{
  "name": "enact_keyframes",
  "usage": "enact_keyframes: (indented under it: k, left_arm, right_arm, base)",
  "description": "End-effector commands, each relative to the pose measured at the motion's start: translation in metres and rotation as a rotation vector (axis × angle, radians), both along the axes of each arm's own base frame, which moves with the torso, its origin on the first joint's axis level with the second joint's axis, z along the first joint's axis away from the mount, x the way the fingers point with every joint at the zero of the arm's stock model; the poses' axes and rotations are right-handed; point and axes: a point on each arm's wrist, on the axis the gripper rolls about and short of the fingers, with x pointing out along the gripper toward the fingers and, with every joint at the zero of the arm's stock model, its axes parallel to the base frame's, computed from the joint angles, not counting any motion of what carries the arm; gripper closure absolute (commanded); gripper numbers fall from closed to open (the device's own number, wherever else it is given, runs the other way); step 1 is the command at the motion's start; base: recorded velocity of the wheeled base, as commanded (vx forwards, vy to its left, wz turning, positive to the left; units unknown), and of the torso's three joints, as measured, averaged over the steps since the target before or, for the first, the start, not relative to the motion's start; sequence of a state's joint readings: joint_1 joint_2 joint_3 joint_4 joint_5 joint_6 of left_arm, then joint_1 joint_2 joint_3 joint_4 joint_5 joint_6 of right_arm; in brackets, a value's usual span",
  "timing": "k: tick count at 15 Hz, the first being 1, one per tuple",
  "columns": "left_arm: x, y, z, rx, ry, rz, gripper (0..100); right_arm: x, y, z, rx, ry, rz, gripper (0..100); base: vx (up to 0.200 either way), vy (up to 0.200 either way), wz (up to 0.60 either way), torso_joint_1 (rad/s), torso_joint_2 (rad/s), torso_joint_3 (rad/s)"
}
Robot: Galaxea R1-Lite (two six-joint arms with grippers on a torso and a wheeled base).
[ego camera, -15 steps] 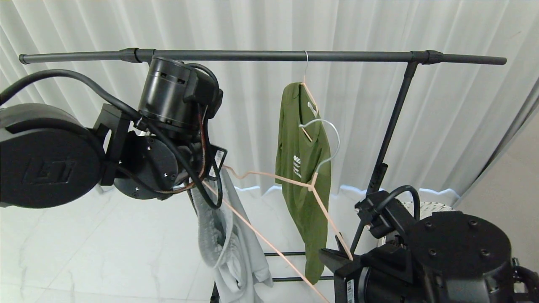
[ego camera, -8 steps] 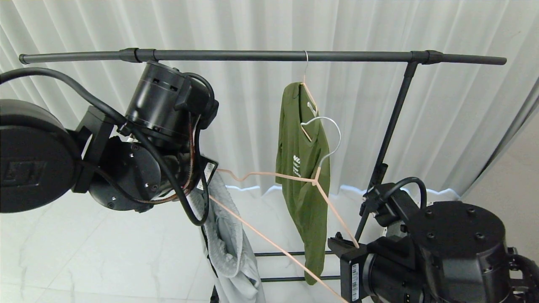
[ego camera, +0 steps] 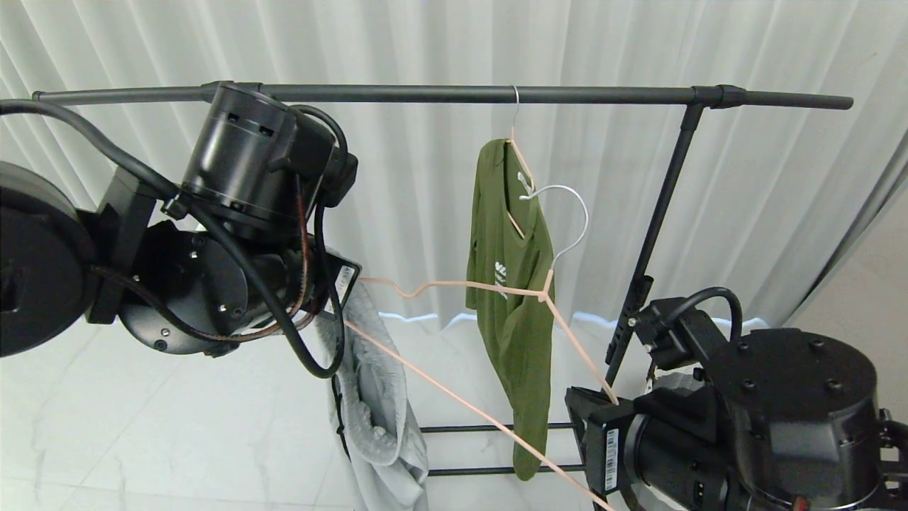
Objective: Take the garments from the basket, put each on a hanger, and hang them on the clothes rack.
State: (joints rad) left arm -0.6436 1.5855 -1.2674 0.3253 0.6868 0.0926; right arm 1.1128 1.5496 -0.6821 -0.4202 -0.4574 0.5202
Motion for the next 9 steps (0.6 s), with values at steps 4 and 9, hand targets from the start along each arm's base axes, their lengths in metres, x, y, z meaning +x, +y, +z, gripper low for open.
enact_keyframes:
  k: [4,9]
  left_arm:
    - [-0.002,0.002,0.001,0.0,-0.006,0.004,100]
    - [0.0,-0.004,0.001,0.001,-0.006,-0.005,100]
  right_arm:
    - [0.0,-0.006,0.0,-0.018,0.004,-0.021,100]
    - [-0.035,0.012,0.003,0.0,0.001,0.142,100]
  base:
    - [0.0,0.0,0.0,0.0,0.0,0.0]
    - [0.0,0.0,0.0,0.0,0.0,0.0]
